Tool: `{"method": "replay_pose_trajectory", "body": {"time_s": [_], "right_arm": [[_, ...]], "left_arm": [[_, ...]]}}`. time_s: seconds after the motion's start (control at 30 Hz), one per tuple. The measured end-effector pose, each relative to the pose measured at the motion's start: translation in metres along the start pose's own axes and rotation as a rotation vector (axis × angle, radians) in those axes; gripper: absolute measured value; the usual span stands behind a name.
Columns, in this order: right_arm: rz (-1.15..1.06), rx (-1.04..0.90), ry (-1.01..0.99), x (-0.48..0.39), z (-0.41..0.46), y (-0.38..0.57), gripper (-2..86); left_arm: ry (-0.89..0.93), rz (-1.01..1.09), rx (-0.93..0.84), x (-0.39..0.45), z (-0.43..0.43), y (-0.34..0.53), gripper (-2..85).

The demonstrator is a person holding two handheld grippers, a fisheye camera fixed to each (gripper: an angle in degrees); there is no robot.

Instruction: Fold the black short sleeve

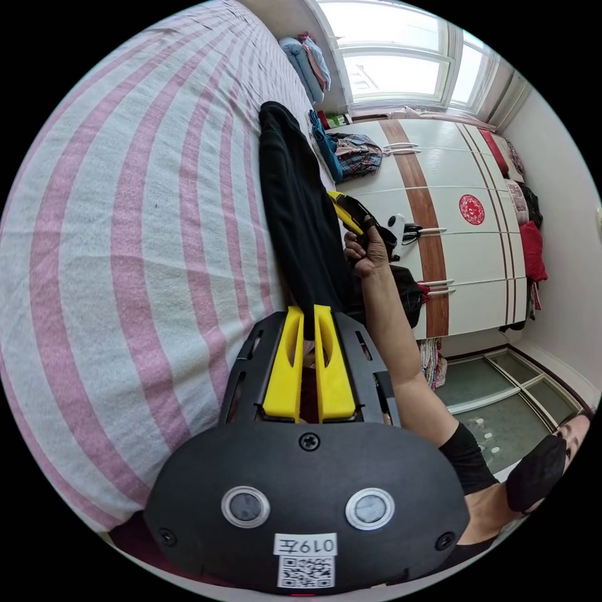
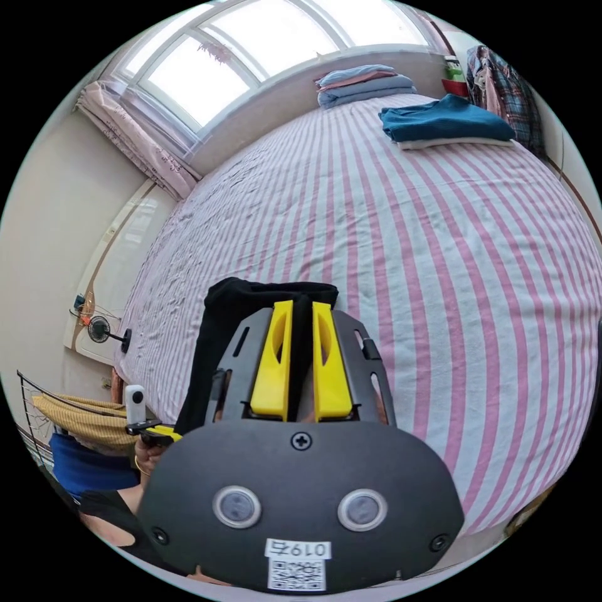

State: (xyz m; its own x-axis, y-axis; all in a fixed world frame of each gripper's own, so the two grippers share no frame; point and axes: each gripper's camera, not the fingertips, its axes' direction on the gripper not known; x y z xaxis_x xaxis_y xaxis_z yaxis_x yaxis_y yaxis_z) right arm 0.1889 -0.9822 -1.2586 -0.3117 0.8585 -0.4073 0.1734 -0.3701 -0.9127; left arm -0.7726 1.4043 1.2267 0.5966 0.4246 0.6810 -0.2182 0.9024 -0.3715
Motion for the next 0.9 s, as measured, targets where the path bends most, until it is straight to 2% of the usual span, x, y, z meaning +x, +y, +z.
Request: {"method": "replay_pose_trajectory", "body": {"time_s": [0.1,0.23,0.4,0.5,0.73,0.9], "right_arm": [[-0.004,-0.030,-0.015,0.007,0.008,-0.004,5.8],[-0.064,-0.061,0.043,0.002,0.016,-0.010,0.0],[-0.071,-0.061,0.083,0.008,0.020,-0.017,-0.7],[-0.050,-0.089,0.104,0.020,0.036,-0.016,-0.5],[-0.007,-0.055,-0.051,0.053,0.038,0.003,4.8],[-0.038,-0.023,-0.090,0.061,0.020,0.014,6.4]], "left_arm": [[-0.002,0.001,0.000,0.001,-0.001,-0.003,3.1],[-0.031,0.014,0.002,0.007,-0.004,-0.007,3.1],[-0.058,0.020,0.007,0.012,-0.010,-0.012,3.0],[-0.053,0.017,0.005,0.012,-0.015,-0.016,2.9],[-0.041,0.029,-0.007,0.018,-0.032,-0.028,2.4],[-0.052,0.066,0.000,0.033,-0.066,-0.034,1.5]]}}
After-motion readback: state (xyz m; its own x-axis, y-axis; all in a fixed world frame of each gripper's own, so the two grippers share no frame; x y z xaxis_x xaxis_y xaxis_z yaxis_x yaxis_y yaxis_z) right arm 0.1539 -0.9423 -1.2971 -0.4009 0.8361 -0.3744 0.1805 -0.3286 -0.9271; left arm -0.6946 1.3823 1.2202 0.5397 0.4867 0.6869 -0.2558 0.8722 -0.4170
